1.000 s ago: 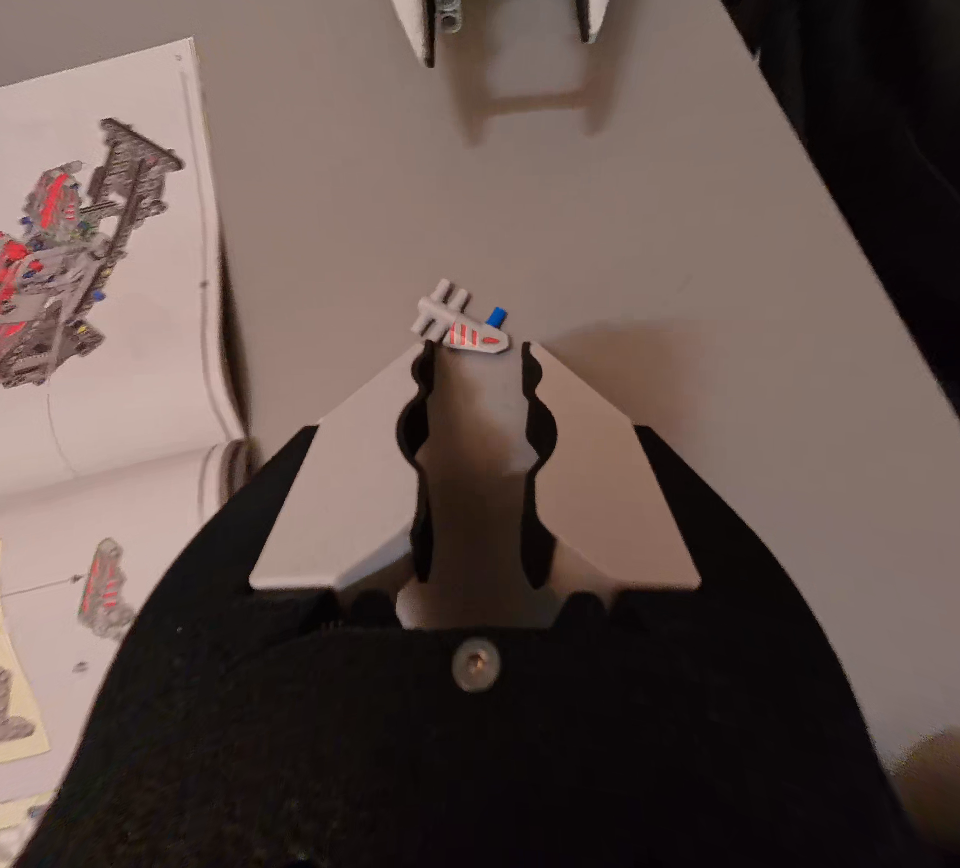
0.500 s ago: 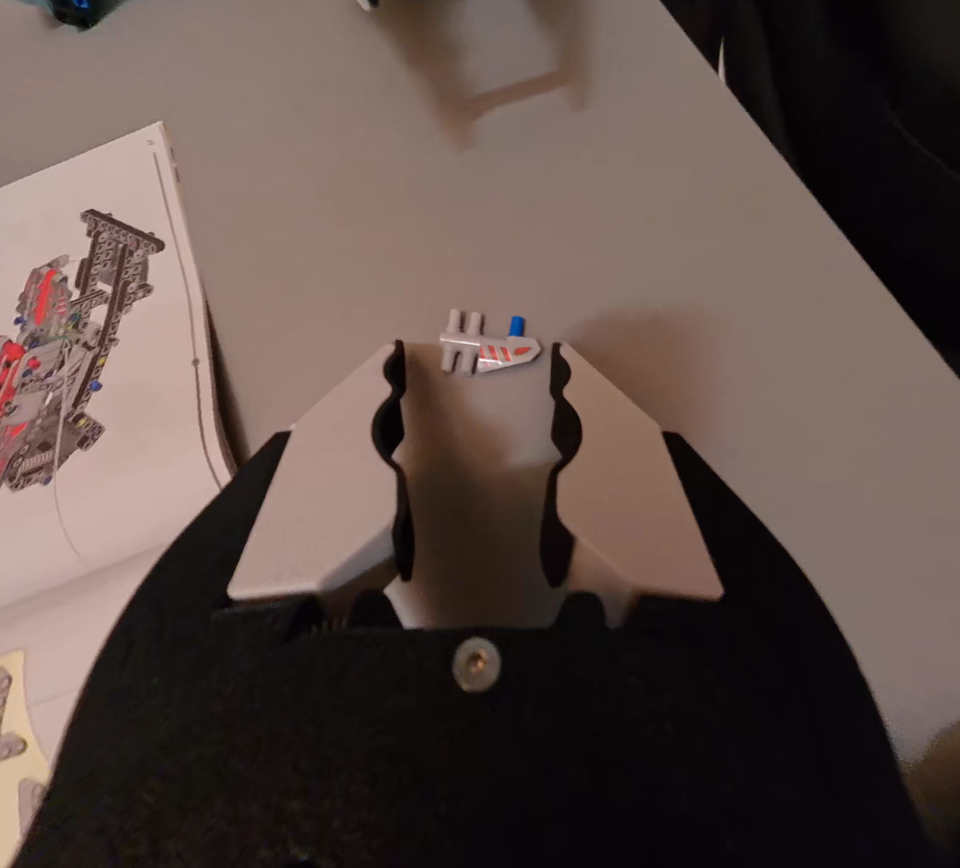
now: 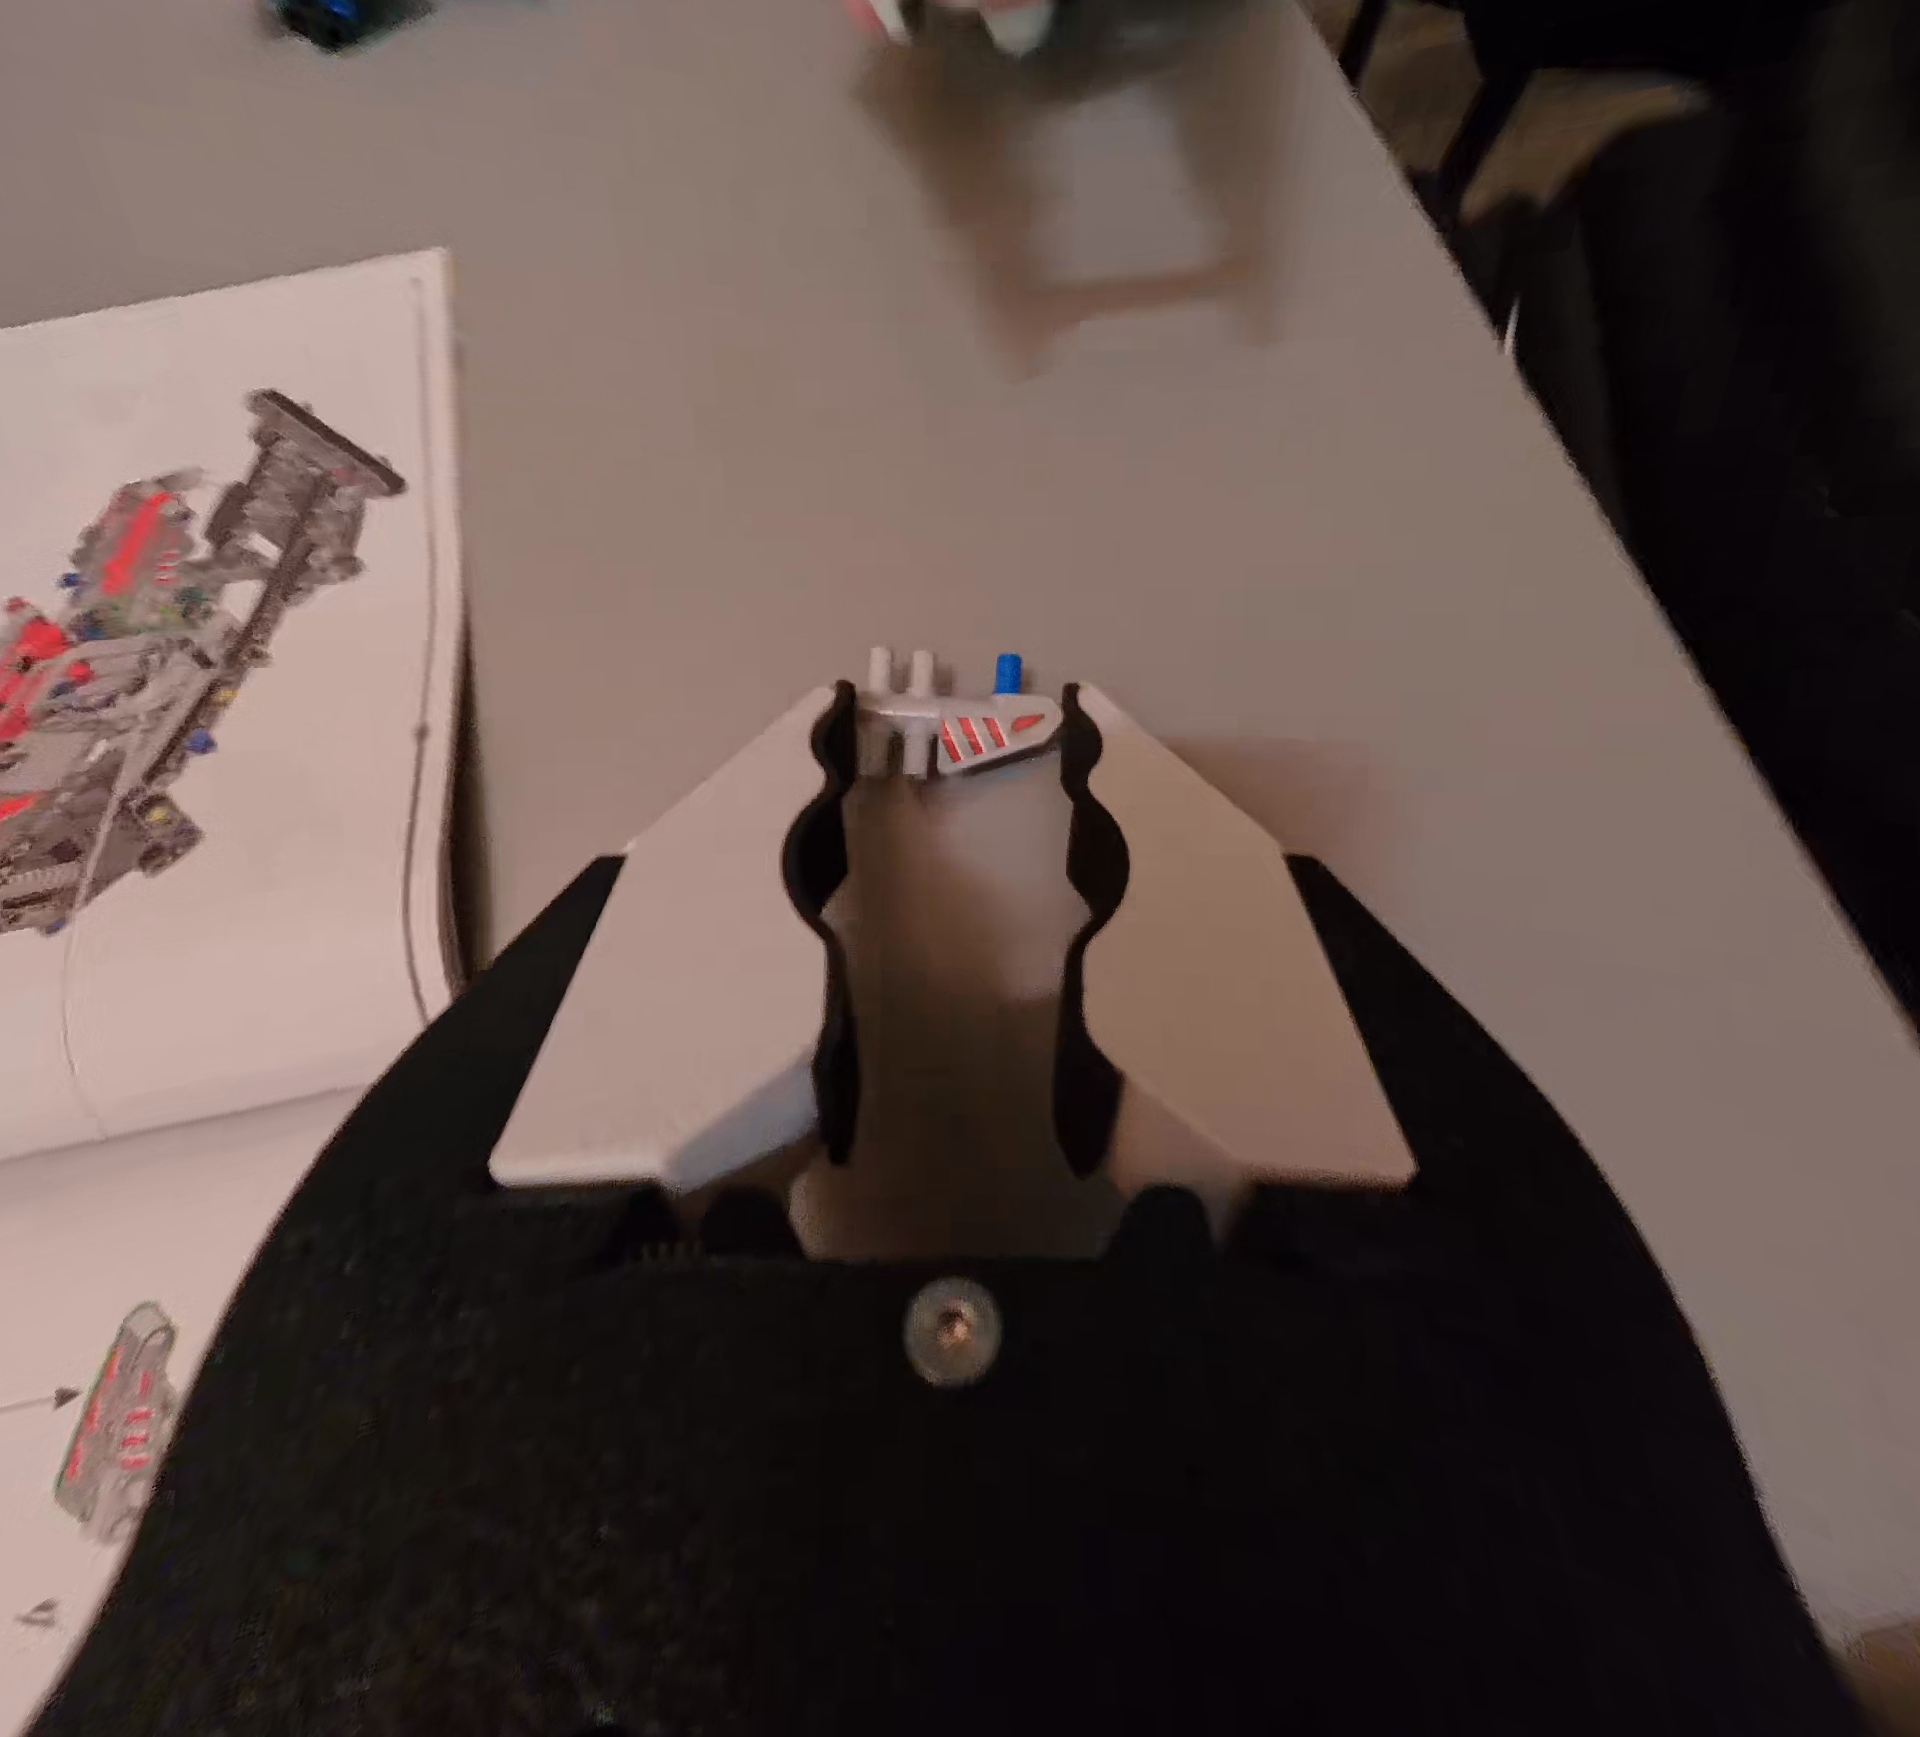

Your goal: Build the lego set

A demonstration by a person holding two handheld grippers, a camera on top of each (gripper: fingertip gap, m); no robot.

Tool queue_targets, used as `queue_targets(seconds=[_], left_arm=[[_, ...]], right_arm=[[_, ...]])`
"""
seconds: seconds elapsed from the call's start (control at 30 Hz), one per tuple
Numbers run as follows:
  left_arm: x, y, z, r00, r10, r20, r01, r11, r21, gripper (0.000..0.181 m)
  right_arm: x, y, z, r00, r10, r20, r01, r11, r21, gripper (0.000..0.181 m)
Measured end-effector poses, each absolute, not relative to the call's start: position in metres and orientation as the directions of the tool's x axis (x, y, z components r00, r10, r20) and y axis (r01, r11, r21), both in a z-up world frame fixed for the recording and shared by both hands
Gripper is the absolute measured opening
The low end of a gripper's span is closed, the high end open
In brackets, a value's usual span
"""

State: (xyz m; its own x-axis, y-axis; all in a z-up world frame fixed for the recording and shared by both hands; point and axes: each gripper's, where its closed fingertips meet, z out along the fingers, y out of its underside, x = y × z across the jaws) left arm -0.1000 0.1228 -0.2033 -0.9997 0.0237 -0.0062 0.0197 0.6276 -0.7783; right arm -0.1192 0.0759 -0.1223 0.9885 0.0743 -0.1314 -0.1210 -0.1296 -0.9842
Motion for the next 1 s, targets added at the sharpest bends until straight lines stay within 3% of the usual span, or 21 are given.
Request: queue_targets(seconds=[0.03,0.33,0.63,1.0], left_arm=[[-0.100,0.116,-0.194,-1.000,-0.005,0.009,-0.011,0.597,-0.802,0.037],[-0.113,0.088,-0.129,-0.991,-0.119,-0.059,-0.002,0.457,-0.889,0.037],[-0.119,0.084,-0.135,-0.991,-0.094,-0.098,0.041,0.480,-0.876,0.037],[-0.124,0.081,-0.144,-0.996,-0.065,-0.063,0.021,0.512,-0.859,0.037]], right_arm=[[-0.119,0.075,-0.122,0.989,0.074,-0.128,-0.118,-0.125,-0.985,0.044],[-0.120,0.078,-0.126,0.993,0.059,-0.104,-0.094,-0.149,-0.984,0.044],[-0.118,0.089,-0.145,0.997,0.024,-0.080,-0.070,-0.283,-0.957,0.044],[-0.125,0.092,-0.149,0.997,0.062,-0.041,-0.020,-0.306,-0.952,0.044]])
